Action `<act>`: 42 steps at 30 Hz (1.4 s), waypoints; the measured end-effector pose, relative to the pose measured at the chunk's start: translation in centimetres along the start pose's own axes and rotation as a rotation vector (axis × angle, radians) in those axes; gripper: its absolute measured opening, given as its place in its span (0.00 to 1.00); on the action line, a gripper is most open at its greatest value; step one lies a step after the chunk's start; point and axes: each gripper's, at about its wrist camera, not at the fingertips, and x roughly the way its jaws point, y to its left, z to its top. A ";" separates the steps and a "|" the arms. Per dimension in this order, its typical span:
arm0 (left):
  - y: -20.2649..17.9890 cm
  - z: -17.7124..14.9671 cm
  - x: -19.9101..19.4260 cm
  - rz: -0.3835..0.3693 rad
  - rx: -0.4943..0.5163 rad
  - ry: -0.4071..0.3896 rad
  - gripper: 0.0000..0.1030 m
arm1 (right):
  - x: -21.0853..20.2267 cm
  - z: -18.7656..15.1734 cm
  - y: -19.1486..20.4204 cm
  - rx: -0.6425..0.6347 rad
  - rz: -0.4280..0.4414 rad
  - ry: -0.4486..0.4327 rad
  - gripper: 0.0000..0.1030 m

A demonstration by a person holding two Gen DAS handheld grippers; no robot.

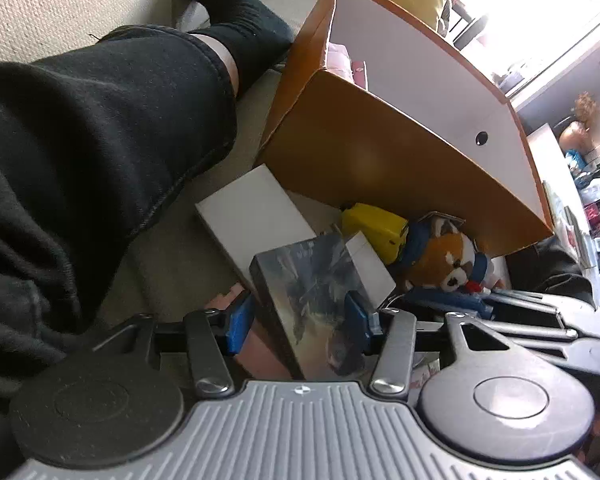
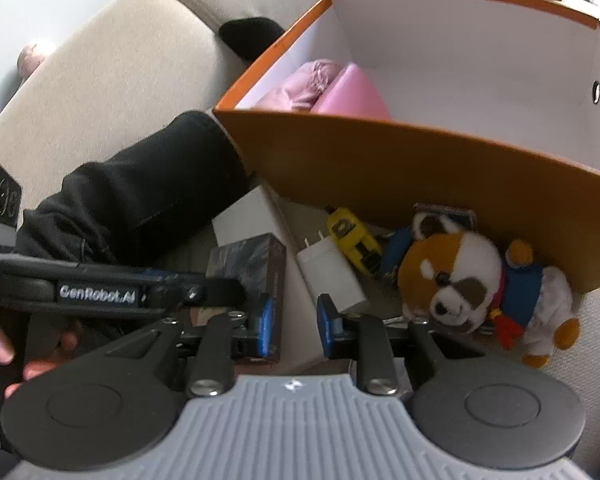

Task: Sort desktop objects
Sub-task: 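Grasp the black 'PHOTO CARD' pack with the left gripper, then lift the photo card pack with the left gripper while the right gripper approaches the Vaseline tube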

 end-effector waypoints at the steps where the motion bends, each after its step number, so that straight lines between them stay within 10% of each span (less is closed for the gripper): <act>1: 0.2 0.1 0.2 -0.015 -0.013 0.000 0.60 | 0.2 -0.1 0.0 0.003 0.003 0.006 0.26; 10: -0.2 -0.3 1.3 -0.054 -0.034 0.004 0.62 | 1.0 -0.7 0.1 -0.006 -0.005 0.015 0.26; 26: -4.3 -1.2 -1.8 0.001 0.087 -0.082 0.25 | 0.9 -1.2 -0.2 -0.014 -0.044 0.006 0.26; 42: -5.5 -1.6 -1.2 0.026 0.130 -0.090 0.29 | 1.6 -1.6 -0.7 0.013 -0.015 0.014 0.25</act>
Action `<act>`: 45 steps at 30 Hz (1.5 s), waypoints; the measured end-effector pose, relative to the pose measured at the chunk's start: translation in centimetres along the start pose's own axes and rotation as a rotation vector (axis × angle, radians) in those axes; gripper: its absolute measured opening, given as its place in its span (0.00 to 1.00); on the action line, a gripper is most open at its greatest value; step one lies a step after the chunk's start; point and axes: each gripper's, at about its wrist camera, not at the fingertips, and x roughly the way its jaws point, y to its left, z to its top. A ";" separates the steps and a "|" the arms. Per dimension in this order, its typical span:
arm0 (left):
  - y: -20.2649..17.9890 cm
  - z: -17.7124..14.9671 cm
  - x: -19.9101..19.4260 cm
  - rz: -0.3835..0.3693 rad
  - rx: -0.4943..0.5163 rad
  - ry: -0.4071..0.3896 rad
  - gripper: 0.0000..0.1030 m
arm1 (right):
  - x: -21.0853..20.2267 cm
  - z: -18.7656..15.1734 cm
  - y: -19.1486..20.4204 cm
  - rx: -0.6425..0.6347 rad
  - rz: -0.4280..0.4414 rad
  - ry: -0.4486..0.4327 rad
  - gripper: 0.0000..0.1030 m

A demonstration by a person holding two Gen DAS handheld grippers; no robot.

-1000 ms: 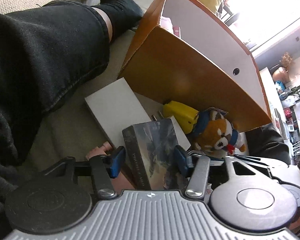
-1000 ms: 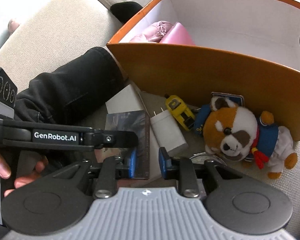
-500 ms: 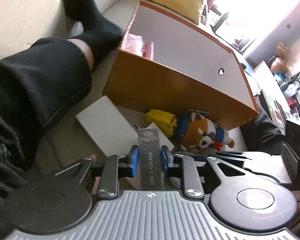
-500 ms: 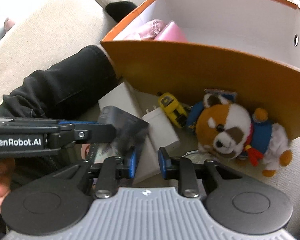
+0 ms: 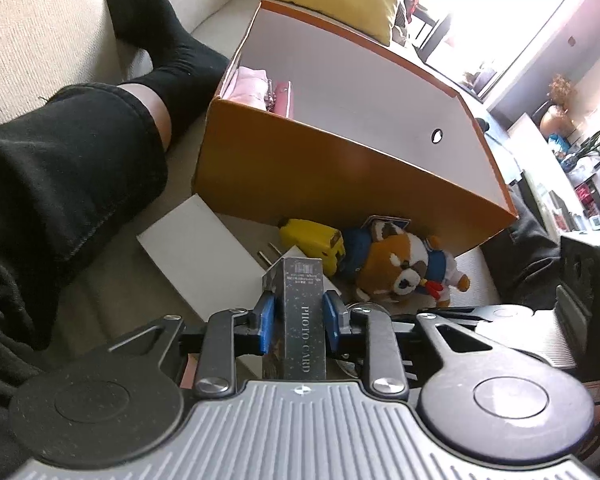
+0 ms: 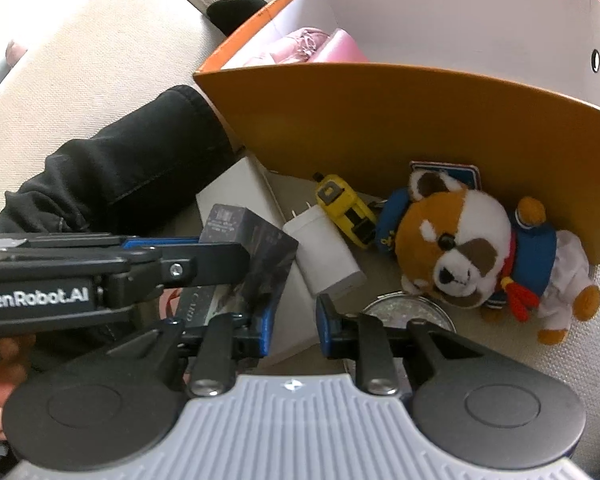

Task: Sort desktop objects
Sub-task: 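Lift the photo card pack with the left gripper while the right gripper approaches the Vaseline tube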

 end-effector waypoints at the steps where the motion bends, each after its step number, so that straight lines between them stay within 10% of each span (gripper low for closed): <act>1: -0.1 -0.1 0.0 0.014 0.009 -0.003 0.29 | 0.0 0.0 0.1 -0.004 0.005 -0.002 0.25; 19: 0.1 -0.9 0.0 0.058 0.033 -0.041 0.25 | -3.5 -1.0 -3.0 -0.034 -0.091 -0.007 0.26; 31: -2.7 -3.5 -0.3 -0.063 0.132 0.052 0.25 | -5.4 -6.5 -8.5 0.220 -0.140 0.115 0.60; 45: -2.9 -6.1 1.9 -0.001 0.143 0.151 0.25 | -4.3 -8.5 -10.0 0.304 -0.112 0.150 0.51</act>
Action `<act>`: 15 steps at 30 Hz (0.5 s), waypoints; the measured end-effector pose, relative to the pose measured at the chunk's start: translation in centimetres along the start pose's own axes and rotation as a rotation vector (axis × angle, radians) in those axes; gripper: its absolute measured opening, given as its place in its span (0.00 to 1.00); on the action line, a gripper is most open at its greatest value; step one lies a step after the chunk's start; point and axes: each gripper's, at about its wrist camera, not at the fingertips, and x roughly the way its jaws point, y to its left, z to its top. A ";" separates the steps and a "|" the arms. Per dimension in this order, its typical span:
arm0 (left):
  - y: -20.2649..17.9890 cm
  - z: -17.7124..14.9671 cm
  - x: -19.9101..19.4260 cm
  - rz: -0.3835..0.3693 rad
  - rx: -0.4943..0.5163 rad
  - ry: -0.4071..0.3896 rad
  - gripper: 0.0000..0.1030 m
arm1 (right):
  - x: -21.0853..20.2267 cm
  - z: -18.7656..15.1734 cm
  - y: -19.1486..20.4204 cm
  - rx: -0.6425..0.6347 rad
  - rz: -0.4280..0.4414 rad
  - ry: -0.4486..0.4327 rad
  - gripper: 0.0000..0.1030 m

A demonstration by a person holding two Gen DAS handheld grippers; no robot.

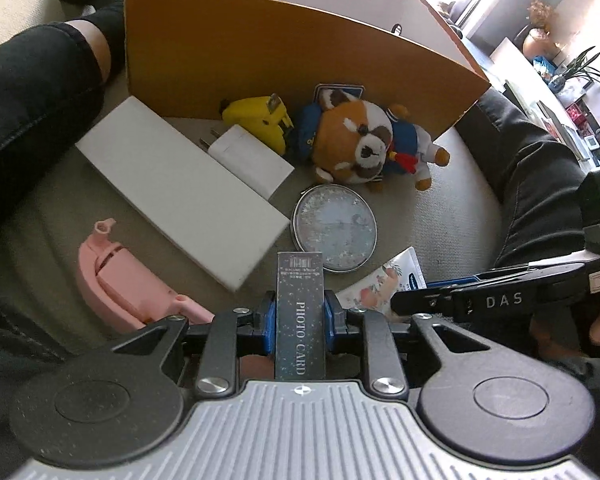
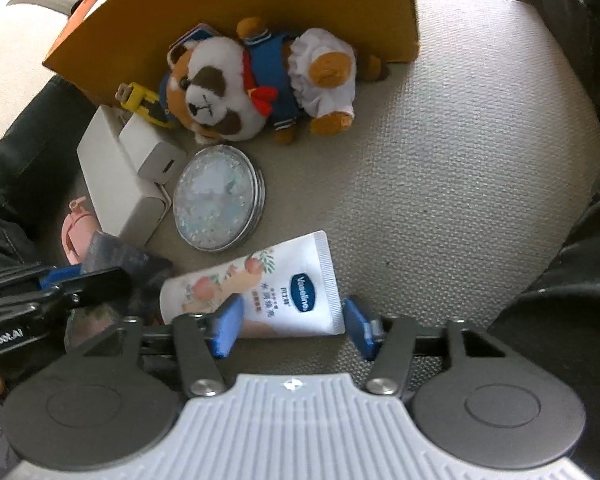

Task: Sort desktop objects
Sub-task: 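Lift the photo card pack with the left gripper while the right gripper approaches the Vaseline tube, then carry the photo card pack with the left gripper over the orange box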

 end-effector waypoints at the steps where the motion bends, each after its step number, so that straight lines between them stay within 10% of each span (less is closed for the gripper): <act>1: -0.1 0.0 0.0 0.003 0.003 -0.004 0.25 | -0.2 -0.1 -0.2 0.006 -0.002 -0.004 0.46; 15: 1.2 0.1 -0.5 -0.044 -0.068 -0.022 0.25 | -4.2 1.0 0.6 -0.008 0.047 -0.158 0.04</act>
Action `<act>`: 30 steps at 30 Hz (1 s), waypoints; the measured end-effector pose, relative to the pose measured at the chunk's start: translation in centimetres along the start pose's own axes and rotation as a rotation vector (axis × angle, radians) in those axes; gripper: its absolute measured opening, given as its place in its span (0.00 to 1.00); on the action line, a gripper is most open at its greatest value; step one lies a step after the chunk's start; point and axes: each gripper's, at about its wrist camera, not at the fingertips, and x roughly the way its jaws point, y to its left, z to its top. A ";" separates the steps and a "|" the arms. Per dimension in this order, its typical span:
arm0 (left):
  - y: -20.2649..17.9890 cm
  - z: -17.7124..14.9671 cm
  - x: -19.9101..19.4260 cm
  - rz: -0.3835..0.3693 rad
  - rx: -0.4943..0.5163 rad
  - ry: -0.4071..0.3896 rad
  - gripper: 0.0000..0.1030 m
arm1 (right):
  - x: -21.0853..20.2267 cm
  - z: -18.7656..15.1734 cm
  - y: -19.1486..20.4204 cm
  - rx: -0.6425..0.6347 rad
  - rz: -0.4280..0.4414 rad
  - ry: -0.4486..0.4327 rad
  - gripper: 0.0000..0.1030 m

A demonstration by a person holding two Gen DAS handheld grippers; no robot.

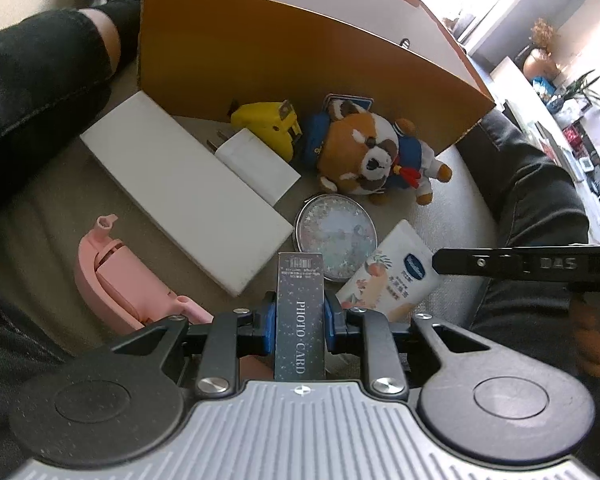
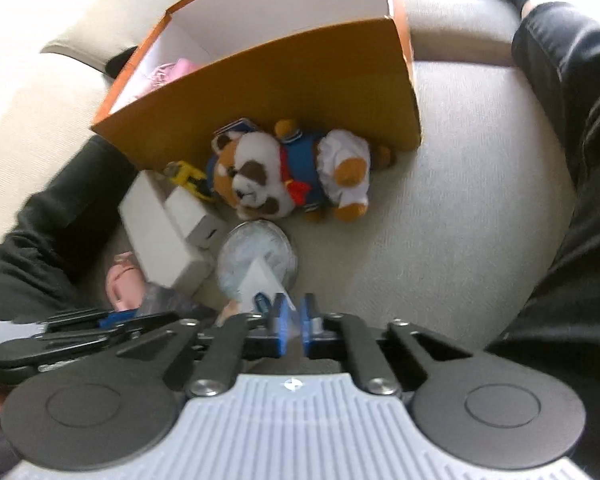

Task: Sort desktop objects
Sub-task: 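Carry the photo card pack with the left gripper over the orange box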

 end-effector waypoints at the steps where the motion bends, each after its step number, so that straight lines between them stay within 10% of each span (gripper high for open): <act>1: 0.2 0.0 -0.1 -0.003 -0.008 -0.003 0.25 | -0.1 0.1 -0.1 0.012 0.013 0.001 0.01; 17: 4.2 2.5 -8.9 0.034 -0.134 -0.231 0.25 | 0.7 2.8 5.0 -0.171 0.081 0.016 0.06; 30: 4.3 2.9 -6.5 0.006 -0.146 -0.195 0.25 | 0.4 3.5 2.7 -0.240 -0.139 -0.044 0.33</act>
